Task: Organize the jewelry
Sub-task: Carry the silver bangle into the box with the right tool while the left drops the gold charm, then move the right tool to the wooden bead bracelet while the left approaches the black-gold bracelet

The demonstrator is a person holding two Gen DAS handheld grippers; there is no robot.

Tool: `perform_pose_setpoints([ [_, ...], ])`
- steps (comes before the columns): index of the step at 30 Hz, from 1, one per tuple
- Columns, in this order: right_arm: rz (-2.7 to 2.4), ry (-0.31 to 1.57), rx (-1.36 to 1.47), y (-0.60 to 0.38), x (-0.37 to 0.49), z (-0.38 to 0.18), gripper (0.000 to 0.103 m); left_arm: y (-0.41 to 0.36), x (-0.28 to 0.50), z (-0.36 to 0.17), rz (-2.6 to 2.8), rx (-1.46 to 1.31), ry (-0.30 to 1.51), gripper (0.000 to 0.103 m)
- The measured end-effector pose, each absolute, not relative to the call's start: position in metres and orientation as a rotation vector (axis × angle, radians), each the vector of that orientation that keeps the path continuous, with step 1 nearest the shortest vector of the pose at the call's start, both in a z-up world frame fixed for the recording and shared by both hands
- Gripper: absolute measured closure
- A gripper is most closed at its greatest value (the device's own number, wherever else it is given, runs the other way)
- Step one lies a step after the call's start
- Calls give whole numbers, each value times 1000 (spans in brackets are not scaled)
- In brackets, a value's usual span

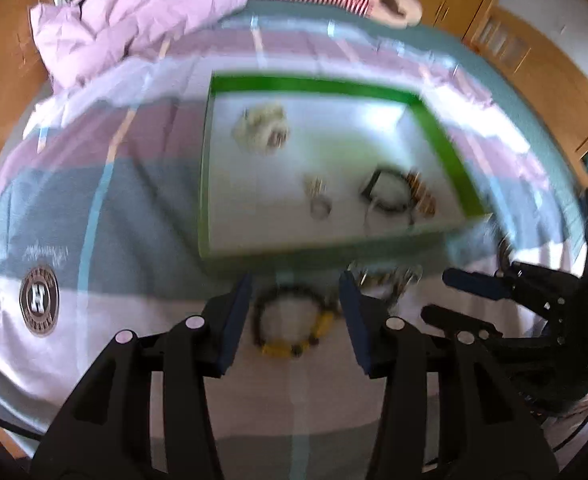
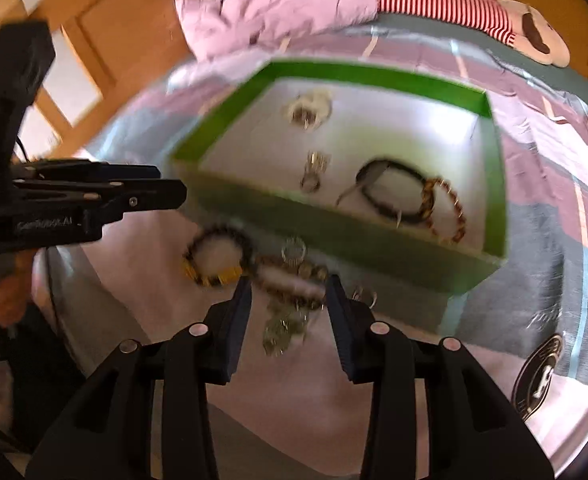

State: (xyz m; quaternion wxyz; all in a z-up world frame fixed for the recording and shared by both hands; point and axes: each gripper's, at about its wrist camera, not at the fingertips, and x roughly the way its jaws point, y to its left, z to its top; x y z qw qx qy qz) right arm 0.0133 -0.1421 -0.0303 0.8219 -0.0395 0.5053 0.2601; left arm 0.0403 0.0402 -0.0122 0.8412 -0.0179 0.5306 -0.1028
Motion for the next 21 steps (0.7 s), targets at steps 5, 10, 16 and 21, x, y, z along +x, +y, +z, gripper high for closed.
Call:
perform_pose_setpoints([
  [5,423,1073,-175,-129,23,-59,69,42,47,-50,-141,-21,1238,57],
  [10,406,1086,-219,-118,38,-75,69,47,51,-67,-105,-6,1280,53],
  [16,427,1087,-286,-105,32,-83,84,51,55,-88,-55,18,1326,53],
  [21,450,1108,-294,-107,27,-82,92,42,52,-92,-58,64,1307,72],
])
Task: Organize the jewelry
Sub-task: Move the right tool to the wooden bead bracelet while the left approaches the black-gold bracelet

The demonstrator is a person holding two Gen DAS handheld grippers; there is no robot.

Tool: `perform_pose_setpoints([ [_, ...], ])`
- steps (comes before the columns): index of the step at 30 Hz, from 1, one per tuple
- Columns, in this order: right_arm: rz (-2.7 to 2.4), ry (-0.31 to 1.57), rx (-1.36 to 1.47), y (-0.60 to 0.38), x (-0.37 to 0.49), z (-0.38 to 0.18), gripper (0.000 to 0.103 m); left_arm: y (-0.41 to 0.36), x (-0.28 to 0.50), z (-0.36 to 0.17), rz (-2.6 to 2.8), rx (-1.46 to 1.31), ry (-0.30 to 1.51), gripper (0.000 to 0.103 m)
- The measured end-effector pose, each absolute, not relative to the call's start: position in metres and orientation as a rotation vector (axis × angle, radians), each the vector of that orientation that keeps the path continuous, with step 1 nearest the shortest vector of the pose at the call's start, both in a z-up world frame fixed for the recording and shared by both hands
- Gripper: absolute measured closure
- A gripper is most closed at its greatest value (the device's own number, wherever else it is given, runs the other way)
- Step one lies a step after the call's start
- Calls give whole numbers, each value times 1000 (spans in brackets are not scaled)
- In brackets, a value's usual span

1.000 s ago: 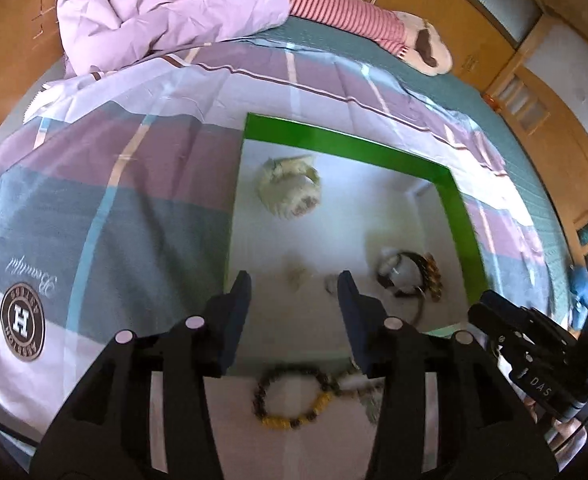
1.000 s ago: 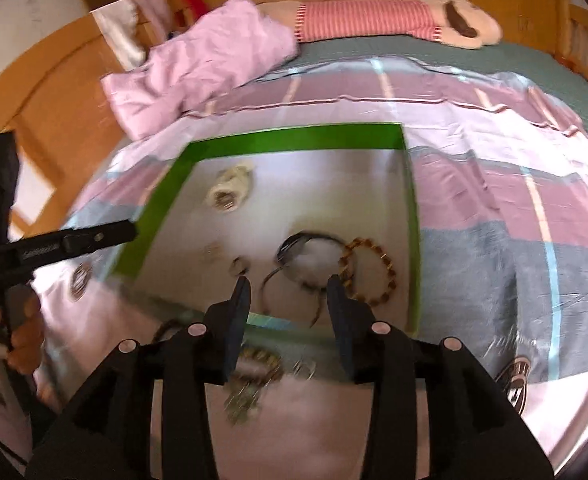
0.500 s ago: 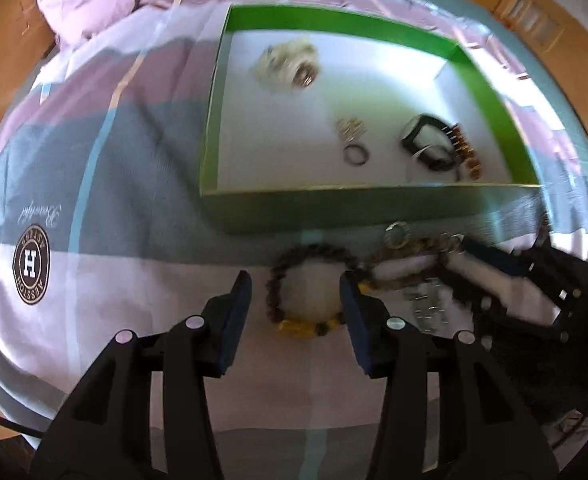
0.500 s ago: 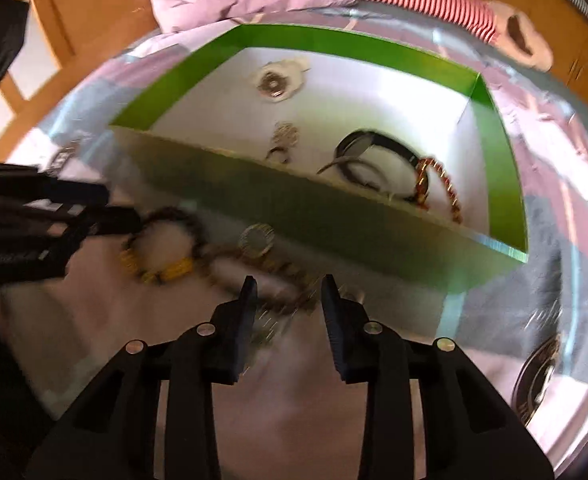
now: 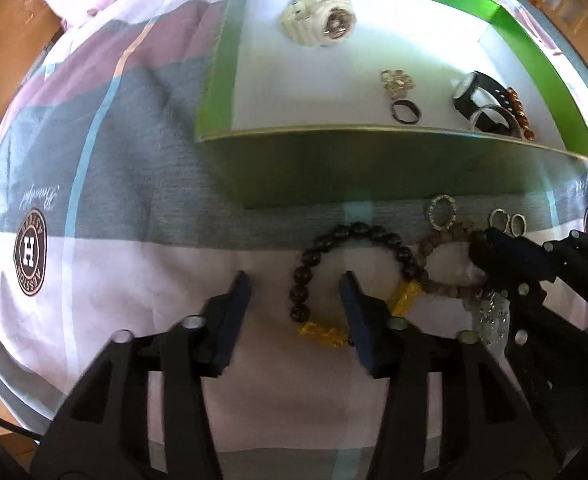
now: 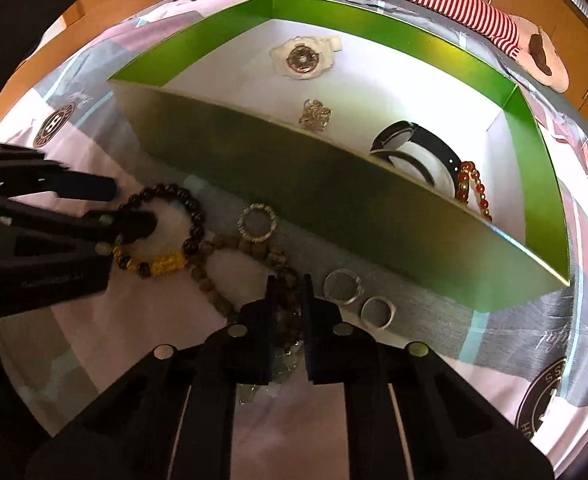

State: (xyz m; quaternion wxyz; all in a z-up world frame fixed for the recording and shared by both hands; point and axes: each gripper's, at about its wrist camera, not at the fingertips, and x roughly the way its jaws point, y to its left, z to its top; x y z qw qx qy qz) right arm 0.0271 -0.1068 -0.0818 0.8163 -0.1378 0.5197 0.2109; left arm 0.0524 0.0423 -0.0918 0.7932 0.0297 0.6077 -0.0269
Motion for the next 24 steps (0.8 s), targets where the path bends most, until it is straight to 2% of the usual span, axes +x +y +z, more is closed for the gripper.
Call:
perform_pose_setpoints([
  [2,465,1118,-293,-110,21,-79,92,34,50,-90,-80,96,1301,86],
  [5,457,1119,-278,-116,16,-75,92,26,47,-90,-106,128,1300,91],
  [15,297,1136,-188,-167,13,-59,92,2,18,-85,-202,163,1292,91],
  [18,271,1147,-171,-172,16,-62,92,3,18,-84,-182,157,1282,81],
  [20,266,1154,-163,-173,18,-65,90,7,21,-82,-157,137,1274,64],
  [22,262,1165,-155,-173,19,-67,75,11,25,-81,-130,127,1270,62],
  [24,257,1173,-144,-173,20,-70,72,13,26,-83,-116,118,1277,55],
])
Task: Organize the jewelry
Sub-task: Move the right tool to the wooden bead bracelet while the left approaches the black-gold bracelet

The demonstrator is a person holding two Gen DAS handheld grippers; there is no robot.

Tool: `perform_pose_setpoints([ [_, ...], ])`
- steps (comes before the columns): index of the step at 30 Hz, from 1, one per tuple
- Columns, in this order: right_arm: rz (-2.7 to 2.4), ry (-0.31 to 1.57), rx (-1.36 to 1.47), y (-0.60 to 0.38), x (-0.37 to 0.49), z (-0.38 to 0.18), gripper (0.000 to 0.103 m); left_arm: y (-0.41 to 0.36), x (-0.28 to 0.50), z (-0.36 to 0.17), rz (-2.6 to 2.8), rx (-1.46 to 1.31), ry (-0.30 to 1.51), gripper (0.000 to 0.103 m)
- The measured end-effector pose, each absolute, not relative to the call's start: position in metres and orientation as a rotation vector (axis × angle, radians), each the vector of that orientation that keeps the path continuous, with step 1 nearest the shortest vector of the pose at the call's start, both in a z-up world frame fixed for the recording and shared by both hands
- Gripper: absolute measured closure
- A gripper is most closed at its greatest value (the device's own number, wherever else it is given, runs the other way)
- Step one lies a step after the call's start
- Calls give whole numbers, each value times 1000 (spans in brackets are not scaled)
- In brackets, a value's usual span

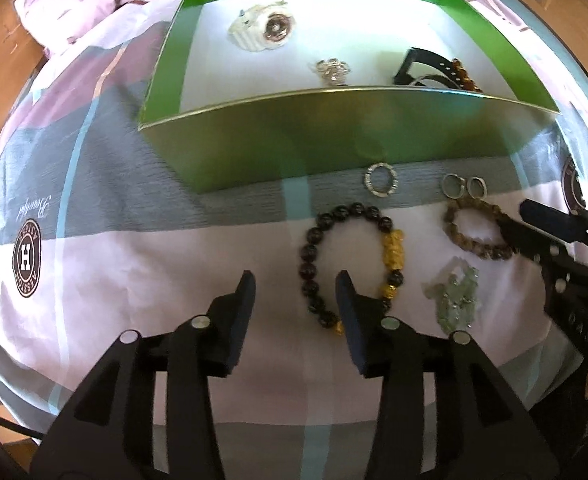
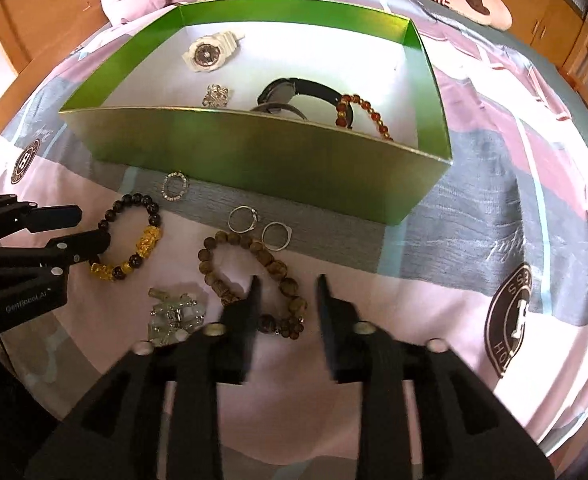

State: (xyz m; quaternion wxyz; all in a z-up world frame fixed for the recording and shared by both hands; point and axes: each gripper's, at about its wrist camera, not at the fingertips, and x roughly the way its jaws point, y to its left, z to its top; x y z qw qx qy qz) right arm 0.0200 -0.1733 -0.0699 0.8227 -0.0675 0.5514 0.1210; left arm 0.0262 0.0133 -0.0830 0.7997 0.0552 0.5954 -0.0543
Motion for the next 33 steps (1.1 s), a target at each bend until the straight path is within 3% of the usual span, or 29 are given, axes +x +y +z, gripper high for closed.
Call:
perform_pose_setpoints([
  [5,244,1192,-152,-171,24,-79,72,20,38,-91,-101,128,1285,47],
  [14,237,1187,-162,-162,26,-85,72,21,44,-97,-92,126,1280,46],
  [17,243,1184,-167,-161,24,-84,73,19,41,-95,-105,123,1274,57],
  [19,254,1183,-165,-159,23,-84,83,17,40,-94,-121,125,1275,70],
  [21,268,1180,-166,-155,19,-83,91,14,38,-93,-135,134,1274,77],
  [23,277,1181,-166,-153,17,-83,92,10,36,-93,-151,138,1279,89],
  [33,326,1121,-140,-141,7,-64,92,-2,26,-78,-148,172,1242,93],
])
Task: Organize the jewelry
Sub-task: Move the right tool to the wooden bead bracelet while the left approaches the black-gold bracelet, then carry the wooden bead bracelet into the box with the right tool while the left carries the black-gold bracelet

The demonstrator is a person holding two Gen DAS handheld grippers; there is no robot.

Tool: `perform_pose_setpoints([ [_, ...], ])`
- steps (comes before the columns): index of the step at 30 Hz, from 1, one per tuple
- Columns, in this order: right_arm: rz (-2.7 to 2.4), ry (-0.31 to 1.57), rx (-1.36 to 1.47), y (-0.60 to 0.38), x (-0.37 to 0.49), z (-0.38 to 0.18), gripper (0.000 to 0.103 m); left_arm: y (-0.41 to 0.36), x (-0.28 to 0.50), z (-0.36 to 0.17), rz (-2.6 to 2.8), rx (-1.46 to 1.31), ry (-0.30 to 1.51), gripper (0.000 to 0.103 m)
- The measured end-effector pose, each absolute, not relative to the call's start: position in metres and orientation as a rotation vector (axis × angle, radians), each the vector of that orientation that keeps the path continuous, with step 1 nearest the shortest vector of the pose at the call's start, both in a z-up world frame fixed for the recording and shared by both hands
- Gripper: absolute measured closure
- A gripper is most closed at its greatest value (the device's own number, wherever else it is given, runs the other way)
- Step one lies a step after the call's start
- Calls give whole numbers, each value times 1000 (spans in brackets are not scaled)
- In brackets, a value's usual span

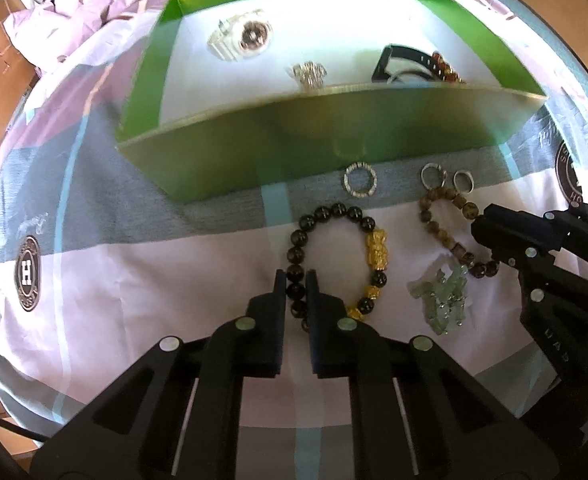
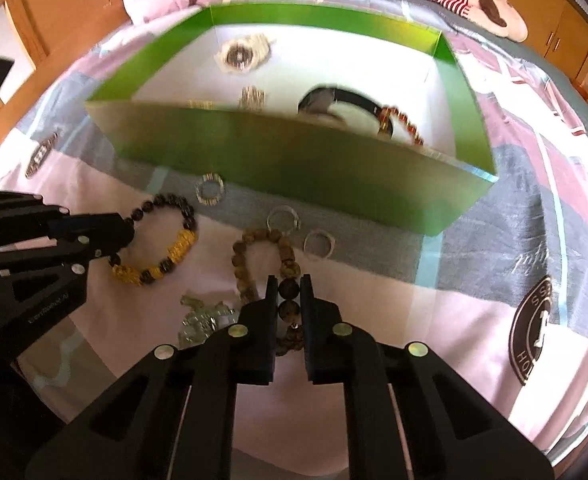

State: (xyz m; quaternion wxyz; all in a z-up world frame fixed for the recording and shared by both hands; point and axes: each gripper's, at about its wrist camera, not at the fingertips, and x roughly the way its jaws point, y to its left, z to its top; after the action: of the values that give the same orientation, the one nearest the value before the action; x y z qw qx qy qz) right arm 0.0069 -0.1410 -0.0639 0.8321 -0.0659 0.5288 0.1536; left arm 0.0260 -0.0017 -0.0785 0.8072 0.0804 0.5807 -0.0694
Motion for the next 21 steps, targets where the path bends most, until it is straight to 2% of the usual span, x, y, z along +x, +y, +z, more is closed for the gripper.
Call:
perform_pose_setpoints([
  [11,359,967,-18,-160,6,-16,92,22,22,-28,-212,28,1156,93],
  [21,346,972,0,-171,8,-17,92,45,28,-19,-174,-31,1133,93],
])
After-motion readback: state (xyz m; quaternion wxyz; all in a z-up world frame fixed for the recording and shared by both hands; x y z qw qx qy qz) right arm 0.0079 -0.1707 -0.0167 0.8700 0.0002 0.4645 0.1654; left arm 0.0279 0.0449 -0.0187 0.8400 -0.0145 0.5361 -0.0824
